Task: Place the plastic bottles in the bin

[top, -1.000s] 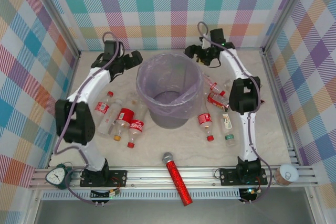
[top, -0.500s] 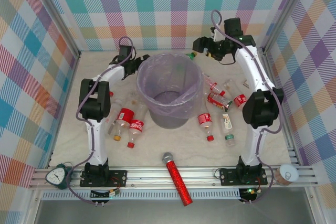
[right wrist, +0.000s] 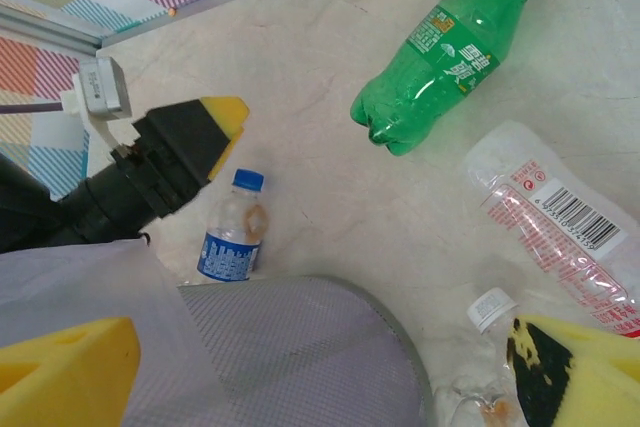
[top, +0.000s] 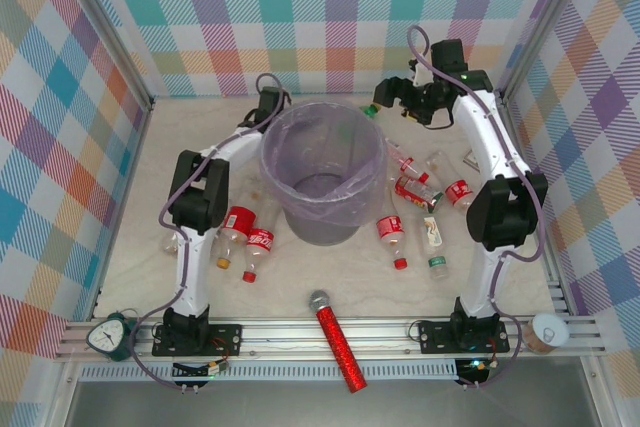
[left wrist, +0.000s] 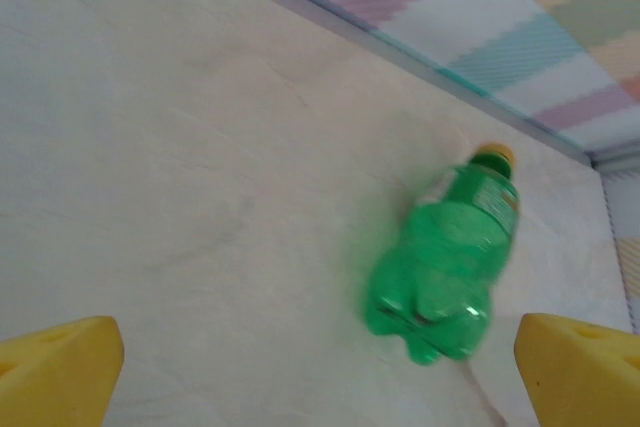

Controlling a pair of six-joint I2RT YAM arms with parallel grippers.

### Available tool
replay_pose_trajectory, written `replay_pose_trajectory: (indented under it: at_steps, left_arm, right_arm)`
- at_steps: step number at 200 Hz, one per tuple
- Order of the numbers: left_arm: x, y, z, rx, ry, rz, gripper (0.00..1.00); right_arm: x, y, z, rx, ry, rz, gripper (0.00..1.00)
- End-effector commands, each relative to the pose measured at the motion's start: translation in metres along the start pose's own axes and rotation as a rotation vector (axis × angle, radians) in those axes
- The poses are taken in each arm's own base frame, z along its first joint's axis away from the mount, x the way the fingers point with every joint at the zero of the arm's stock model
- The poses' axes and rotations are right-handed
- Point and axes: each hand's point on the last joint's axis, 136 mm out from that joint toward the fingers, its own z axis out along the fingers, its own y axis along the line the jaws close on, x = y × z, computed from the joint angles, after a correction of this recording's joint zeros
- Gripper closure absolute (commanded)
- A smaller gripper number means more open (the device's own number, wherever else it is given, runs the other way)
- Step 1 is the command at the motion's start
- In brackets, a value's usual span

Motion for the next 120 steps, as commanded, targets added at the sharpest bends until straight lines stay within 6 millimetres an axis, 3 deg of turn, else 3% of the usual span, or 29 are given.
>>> replay_pose_trajectory:
  at_steps: [1,40,56,72,97,120]
  left_arm:
    - [0.012,-0.045,0.01,0.075,-0.002,0.012,0.0]
    - [0.029,-0.08,0.028,0.147,0.039,0.028,0.0]
    - [0.022,-0.084,0.029,0.148,0.026,0.063,0.0]
    - [0.002,-0.076,0.027,0.129,-0.009,0.111,0.0]
    - [-0.032,-0.045,0.03,0.085,-0.091,0.13,0.0]
    - [-0.044,-0.02,0.027,0.108,-0.104,0.046,0.0]
  right_arm:
    - [-0.002,0.002,-0.008,0.008,-0.012,0.005,0.06]
    - [-0.008,-0.01,0.009,0.029,0.007,0.018,0.06]
    - [-0.013,-0.01,0.015,0.022,0.006,0.021,0.06]
    - [-0.019,-0.011,0.018,0.019,-0.005,0.018,0.06]
    - [-0.027,-0.02,0.021,0.04,-0.014,0.006,0.05]
    - [-0.042,-0.036,0.03,0.12,-0.025,-0.023,0.06]
